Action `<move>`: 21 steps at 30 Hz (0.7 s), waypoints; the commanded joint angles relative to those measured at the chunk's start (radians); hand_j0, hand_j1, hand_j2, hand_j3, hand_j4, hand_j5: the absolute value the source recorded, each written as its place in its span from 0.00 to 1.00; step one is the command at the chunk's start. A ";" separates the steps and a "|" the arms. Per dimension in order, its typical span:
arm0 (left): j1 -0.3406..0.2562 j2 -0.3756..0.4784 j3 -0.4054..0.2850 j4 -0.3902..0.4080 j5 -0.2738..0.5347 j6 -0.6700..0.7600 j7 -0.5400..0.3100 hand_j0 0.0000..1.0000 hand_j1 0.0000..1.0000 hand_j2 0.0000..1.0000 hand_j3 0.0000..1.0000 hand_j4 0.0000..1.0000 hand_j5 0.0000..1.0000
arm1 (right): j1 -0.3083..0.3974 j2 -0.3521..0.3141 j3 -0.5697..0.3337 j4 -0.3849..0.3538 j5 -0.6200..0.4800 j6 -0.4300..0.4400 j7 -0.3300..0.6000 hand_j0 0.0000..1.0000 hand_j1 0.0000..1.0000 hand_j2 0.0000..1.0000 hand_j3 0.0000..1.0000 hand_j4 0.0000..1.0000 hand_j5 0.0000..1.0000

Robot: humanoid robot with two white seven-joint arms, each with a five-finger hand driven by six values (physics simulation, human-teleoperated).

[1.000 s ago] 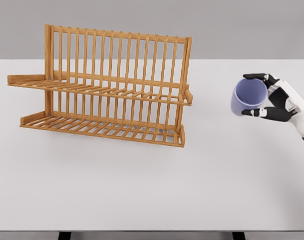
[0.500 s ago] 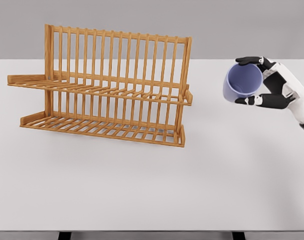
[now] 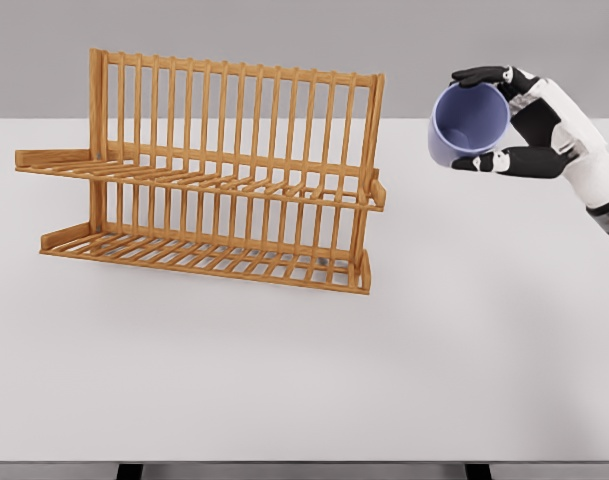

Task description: Right arm put cup on second shelf

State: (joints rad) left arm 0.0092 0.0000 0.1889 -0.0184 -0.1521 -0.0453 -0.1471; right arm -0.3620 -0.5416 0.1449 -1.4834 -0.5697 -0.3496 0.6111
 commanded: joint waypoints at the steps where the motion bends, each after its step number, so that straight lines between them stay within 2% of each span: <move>1: 0.000 0.000 0.000 0.000 0.000 -0.001 0.000 1.00 1.00 1.00 1.00 1.00 1.00 | -0.002 0.019 0.015 0.000 -0.001 0.008 0.000 0.65 0.65 0.65 0.65 0.65 0.65; 9: 0.000 0.000 0.000 0.000 0.000 0.001 0.000 1.00 1.00 1.00 1.00 1.00 1.00 | -0.048 0.078 0.027 0.003 0.063 0.041 0.000 0.65 0.65 0.65 0.65 0.65 0.65; 14: -0.002 0.000 0.000 0.000 0.000 -0.001 0.000 1.00 1.00 1.00 1.00 1.00 1.00 | -0.064 0.094 0.047 0.008 0.062 0.043 0.000 0.65 0.65 0.65 0.65 0.65 0.65; 17: 0.000 0.000 0.000 0.000 0.000 0.001 0.000 1.00 1.00 1.00 1.00 1.00 1.00 | -0.092 0.138 0.050 0.009 0.102 0.060 0.000 0.65 0.65 0.65 0.65 0.65 0.65; 21: 0.000 0.000 0.000 0.000 0.000 0.001 0.000 1.00 1.00 1.00 1.00 1.00 1.00 | -0.109 0.157 0.059 0.011 0.109 0.067 0.000 0.65 0.65 0.65 0.65 0.65 0.65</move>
State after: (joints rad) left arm 0.0092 0.0000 0.1888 -0.0184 -0.1520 -0.0449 -0.1471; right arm -0.4725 -0.3986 0.1980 -1.4740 -0.4635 -0.2892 0.6109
